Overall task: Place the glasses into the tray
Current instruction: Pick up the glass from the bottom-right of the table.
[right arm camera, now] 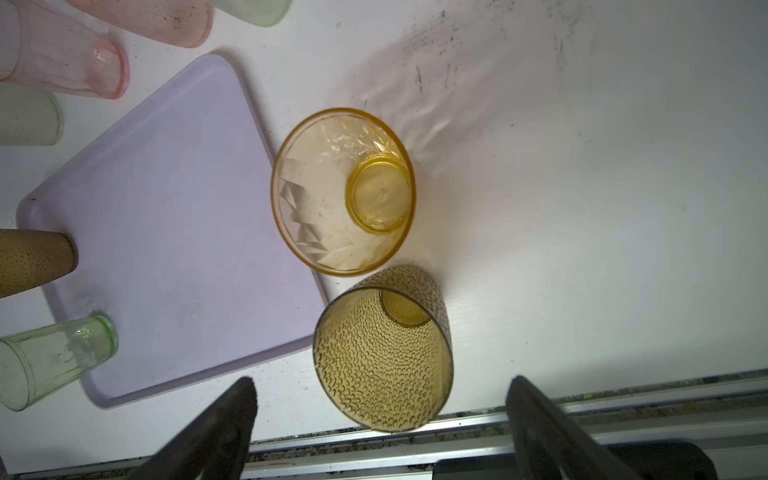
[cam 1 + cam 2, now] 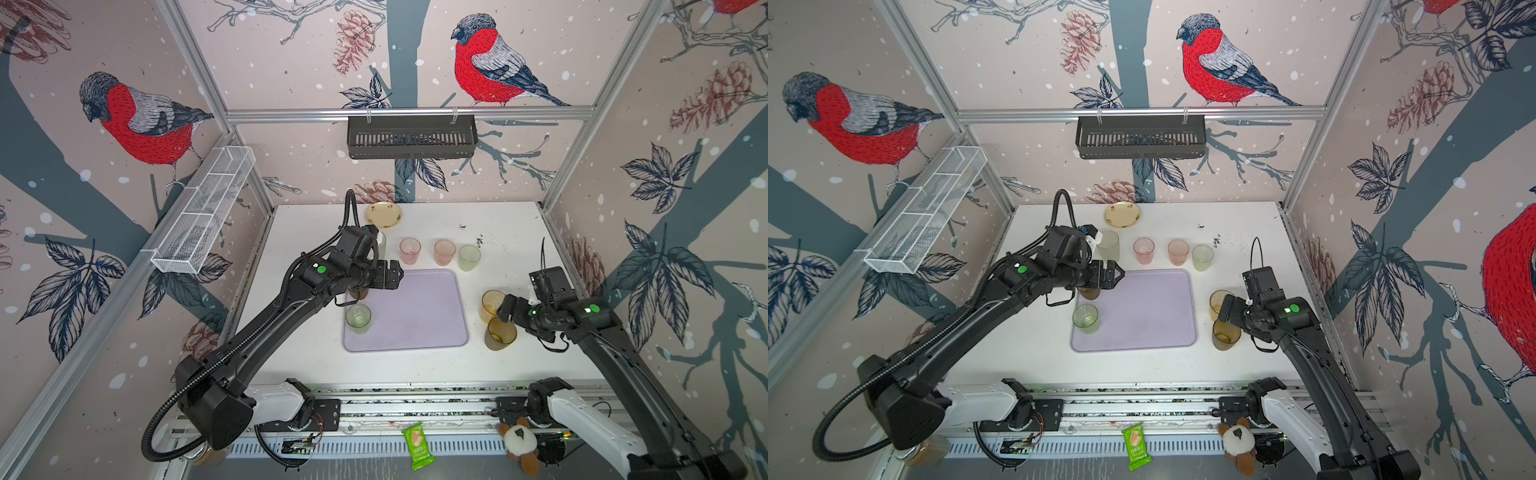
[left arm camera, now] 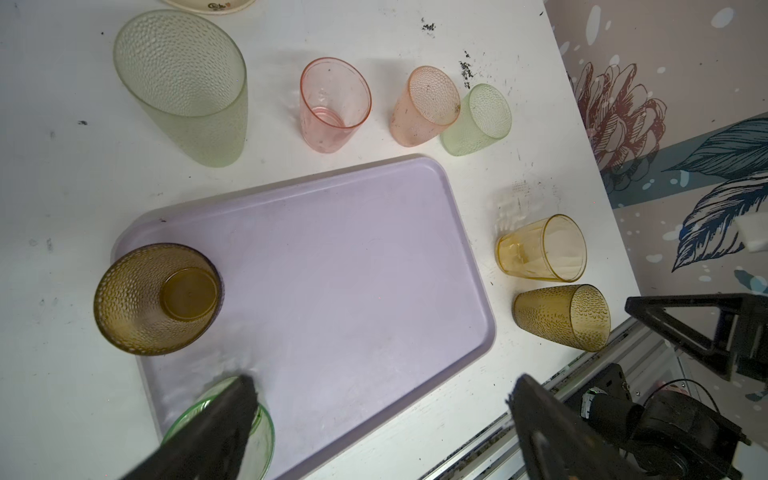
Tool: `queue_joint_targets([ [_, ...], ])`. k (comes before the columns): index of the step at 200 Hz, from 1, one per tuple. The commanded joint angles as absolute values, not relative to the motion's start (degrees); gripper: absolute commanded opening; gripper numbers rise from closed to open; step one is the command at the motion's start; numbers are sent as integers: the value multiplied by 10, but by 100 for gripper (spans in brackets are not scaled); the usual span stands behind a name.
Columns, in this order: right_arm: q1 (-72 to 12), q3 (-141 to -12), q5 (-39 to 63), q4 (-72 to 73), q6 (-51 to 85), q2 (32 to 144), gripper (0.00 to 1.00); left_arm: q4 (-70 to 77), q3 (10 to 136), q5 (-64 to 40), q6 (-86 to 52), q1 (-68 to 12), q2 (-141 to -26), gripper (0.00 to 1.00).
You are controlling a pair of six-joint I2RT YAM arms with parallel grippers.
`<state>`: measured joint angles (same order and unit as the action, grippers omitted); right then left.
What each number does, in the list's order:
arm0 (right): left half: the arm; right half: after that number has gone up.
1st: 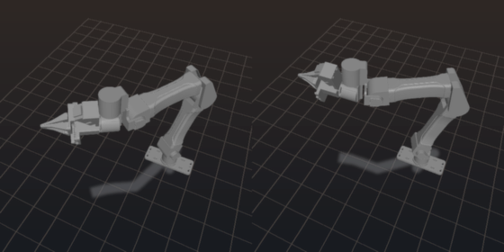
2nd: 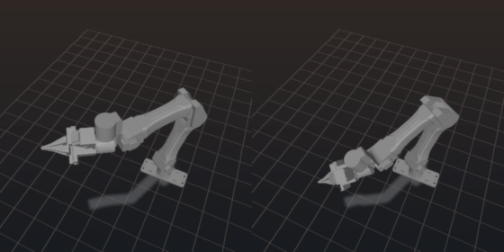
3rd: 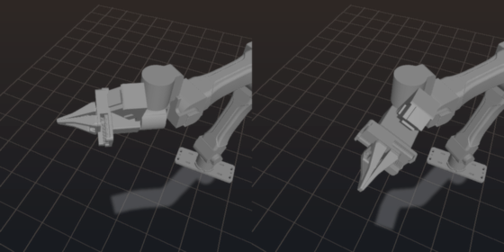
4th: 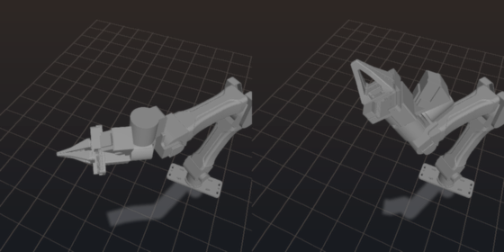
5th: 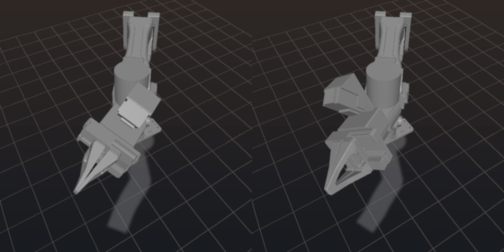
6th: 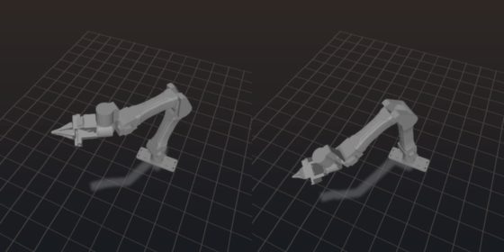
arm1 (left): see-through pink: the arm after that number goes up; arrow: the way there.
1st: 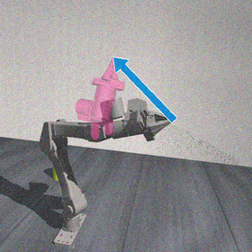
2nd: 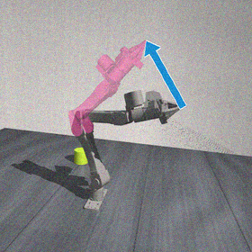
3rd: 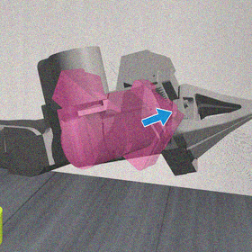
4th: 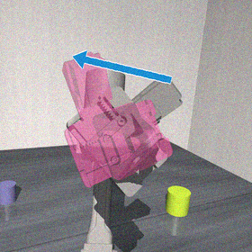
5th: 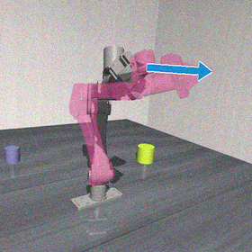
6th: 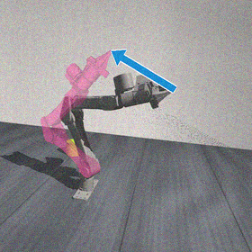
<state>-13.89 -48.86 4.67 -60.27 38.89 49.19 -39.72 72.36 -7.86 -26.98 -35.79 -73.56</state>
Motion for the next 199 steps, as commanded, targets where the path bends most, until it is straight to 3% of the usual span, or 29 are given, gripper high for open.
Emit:
queue_joint_targets([
  [1,-131,-465,61,-620,406,470,93,-360,722,-98,-269,-360,-739,96],
  [85,-127,-394,66,-589,434,439,80,-323,713,-131,-259,-363,-748,96],
  [151,-127,-372,57,-577,456,439,64,-328,690,-121,-249,-363,-729,96],
  [199,-128,-364,45,-562,473,439,47,-323,670,-114,-248,-363,-715,96],
])
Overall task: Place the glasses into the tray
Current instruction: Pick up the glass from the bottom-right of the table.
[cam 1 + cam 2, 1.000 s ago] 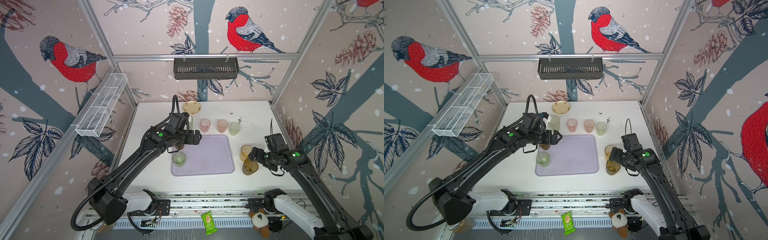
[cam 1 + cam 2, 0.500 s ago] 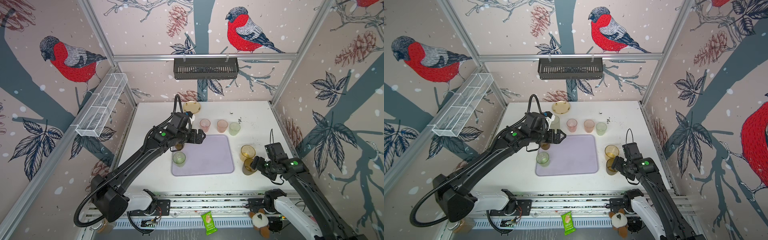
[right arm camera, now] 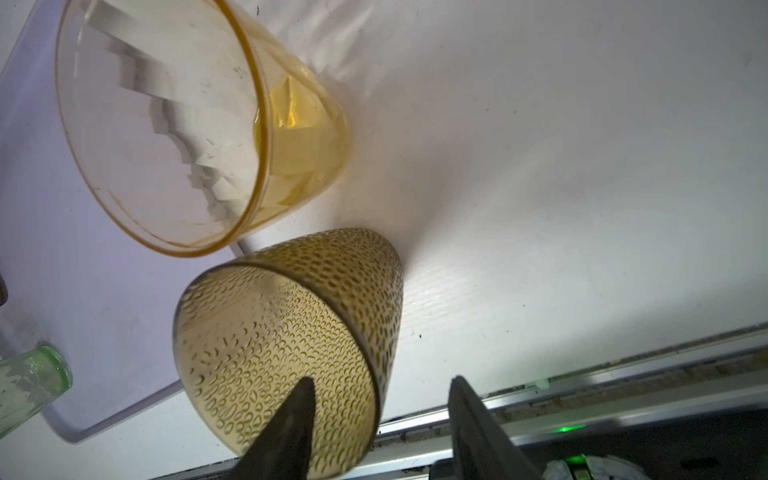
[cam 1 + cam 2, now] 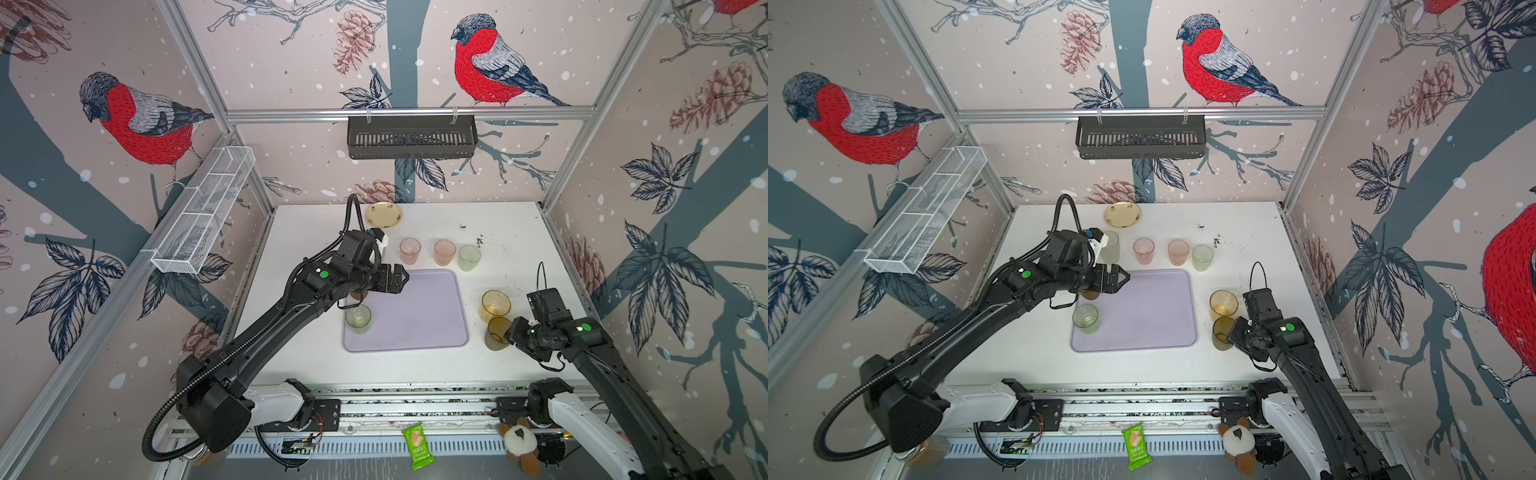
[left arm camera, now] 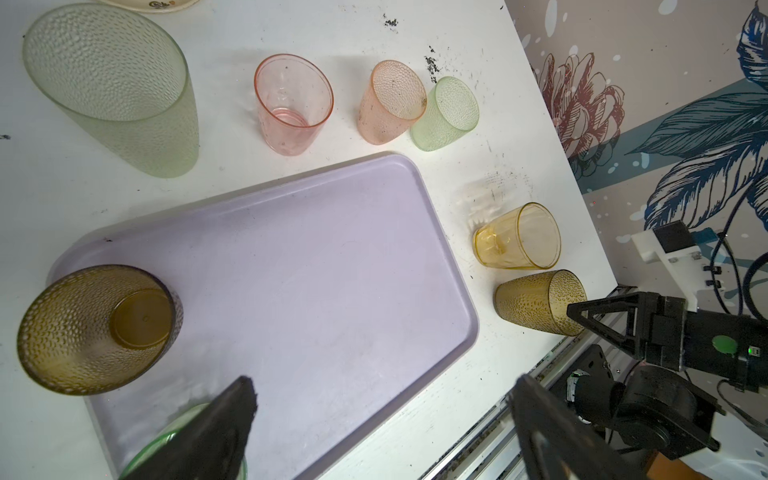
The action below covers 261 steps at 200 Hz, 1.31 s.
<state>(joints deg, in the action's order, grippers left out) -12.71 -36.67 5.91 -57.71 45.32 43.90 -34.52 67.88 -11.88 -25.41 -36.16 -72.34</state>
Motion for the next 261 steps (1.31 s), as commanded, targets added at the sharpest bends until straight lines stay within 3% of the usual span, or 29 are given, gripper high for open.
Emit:
queue_joint_targets([
  [1,-128,-365,45,-562,473,439,46,-323,670,-114,-248,-363,-715,96],
  [128,-139,-374,14,-562,497,450,28,-313,651,-81,-280,-363,-683,96],
  [261,-152,-378,-3,-572,520,448,18,-290,638,-83,-290,-363,-679,97],
])
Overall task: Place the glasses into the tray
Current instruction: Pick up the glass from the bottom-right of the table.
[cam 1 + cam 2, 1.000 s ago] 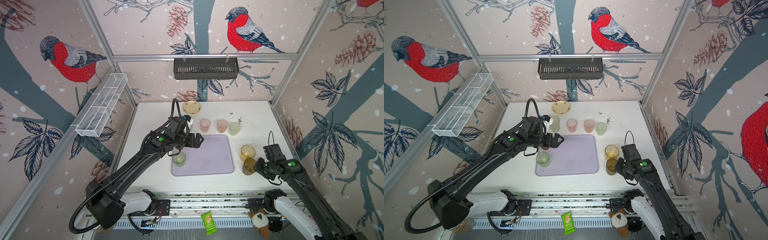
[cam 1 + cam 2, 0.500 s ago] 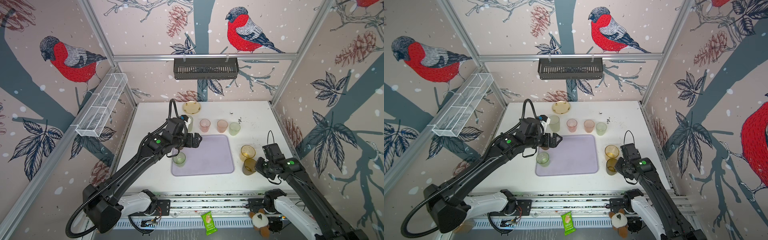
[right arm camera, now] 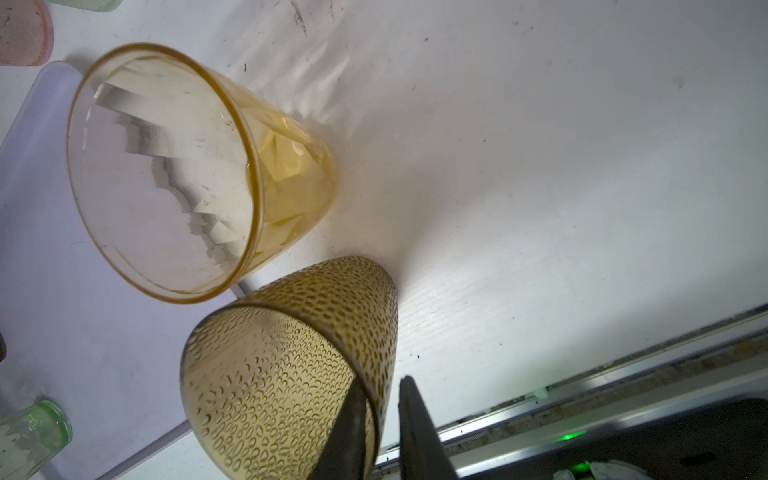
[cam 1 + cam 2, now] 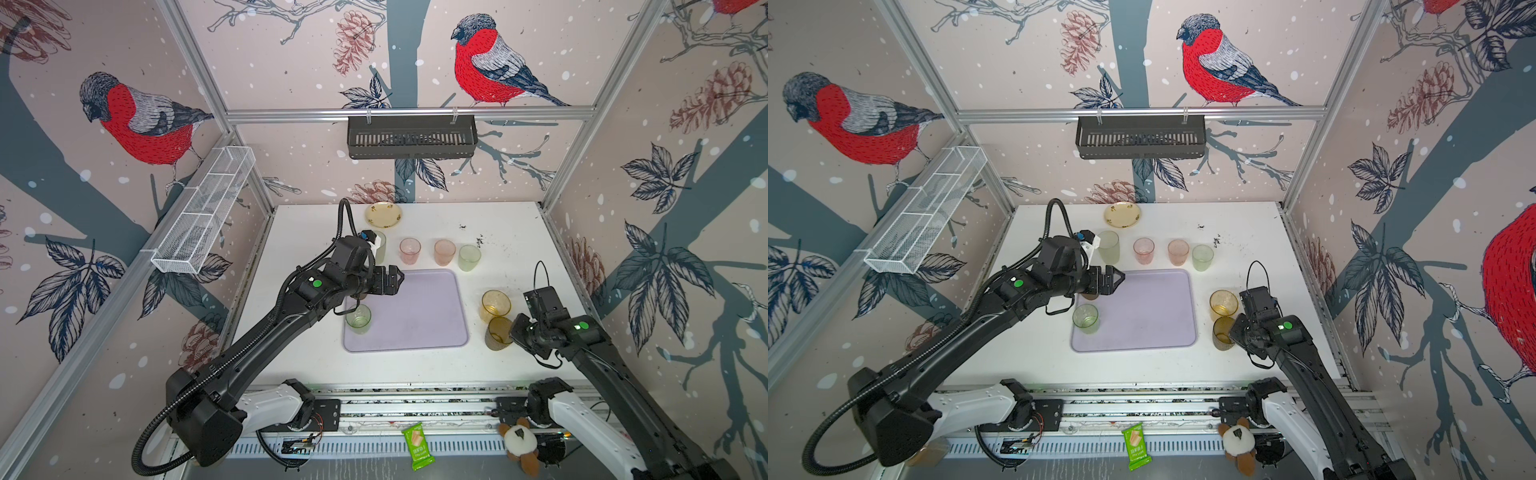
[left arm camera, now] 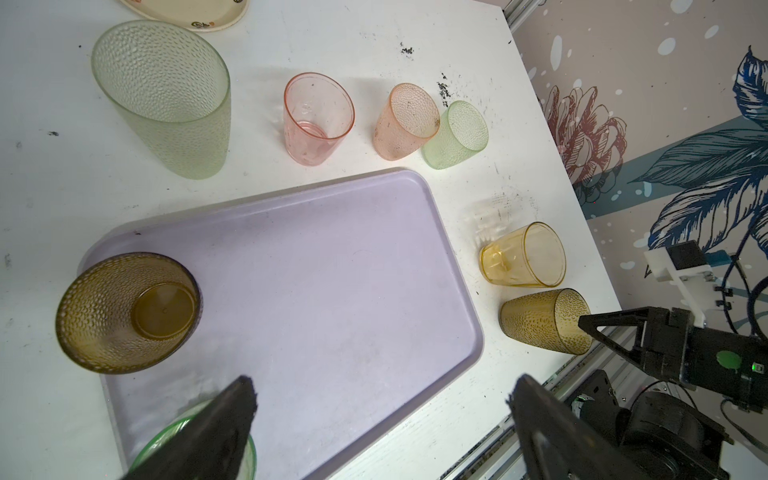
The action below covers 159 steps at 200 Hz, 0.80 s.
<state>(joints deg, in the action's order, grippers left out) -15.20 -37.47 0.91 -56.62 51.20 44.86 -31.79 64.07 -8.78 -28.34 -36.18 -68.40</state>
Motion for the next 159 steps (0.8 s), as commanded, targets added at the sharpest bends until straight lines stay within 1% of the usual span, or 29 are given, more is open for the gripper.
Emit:
queue_joint_targets([
  [1,-153,-378,-3,-572,520,448,18,-290,638,-83,-290,-363,-679,97],
  [90,-154,-377,-4,-570,522,444,14,-293,665,-71,-274,-363,-688,96],
  [159,-156,-380,-3,-580,529,431,10,-302,668,-56,-297,-360,-695,96],
])
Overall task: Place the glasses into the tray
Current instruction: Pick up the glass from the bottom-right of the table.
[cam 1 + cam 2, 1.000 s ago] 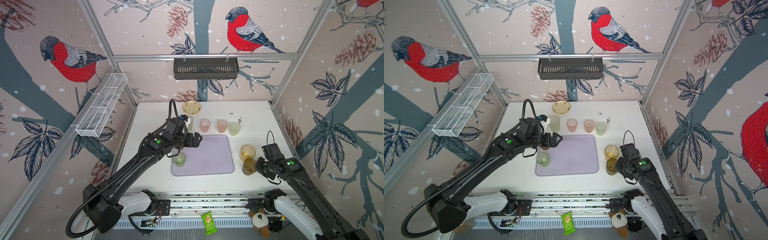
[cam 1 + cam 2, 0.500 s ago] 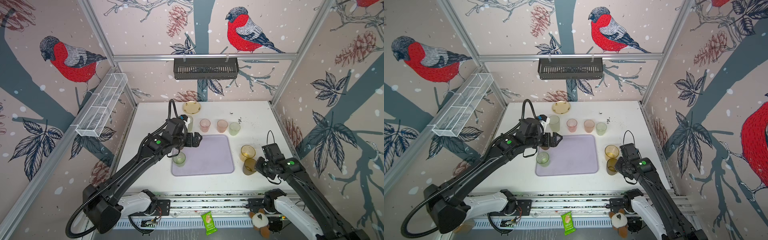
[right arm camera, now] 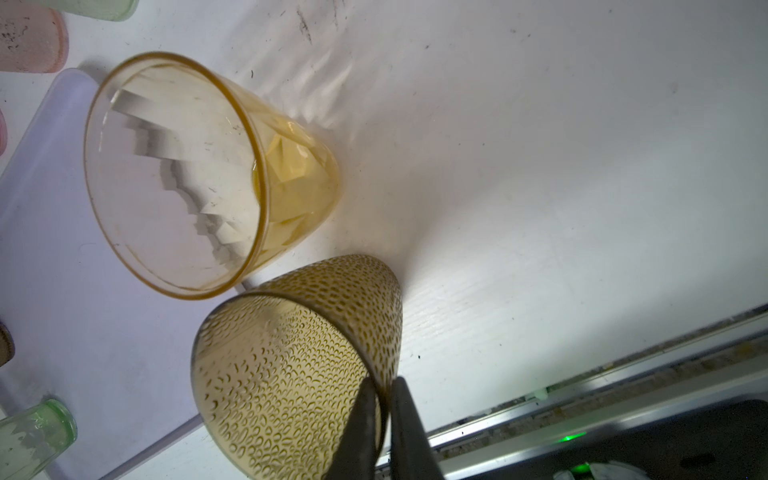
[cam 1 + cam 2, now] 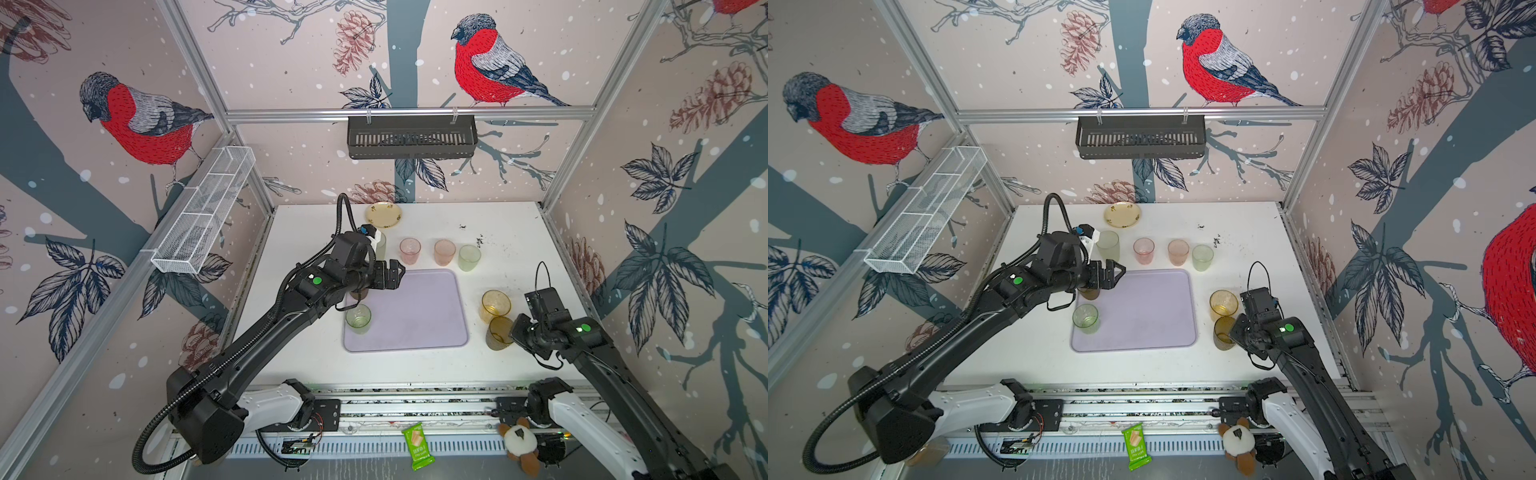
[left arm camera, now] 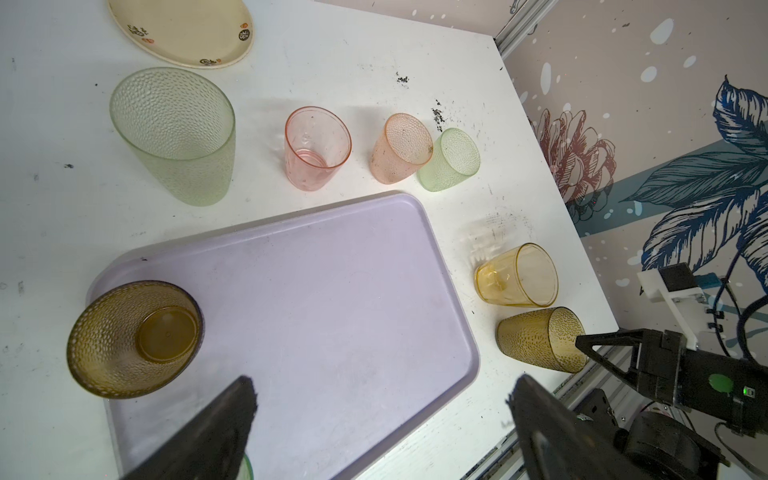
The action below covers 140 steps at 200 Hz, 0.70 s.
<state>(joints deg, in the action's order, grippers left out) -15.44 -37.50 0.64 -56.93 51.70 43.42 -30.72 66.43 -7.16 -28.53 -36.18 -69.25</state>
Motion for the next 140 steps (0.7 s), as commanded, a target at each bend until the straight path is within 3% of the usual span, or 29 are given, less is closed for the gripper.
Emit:
queue_joint_targets([
  [1,-156,-380,-3,-580,529,431,10,-302,668,-56,-297,-360,-695,96],
  [92,-180,-407,-5,-617,543,419,5,-291,655,-89,-313,-304,-684,96],
  [140,-264,-457,-35,-631,578,451,4,-296,645,-84,-302,-276,-672,96],
])
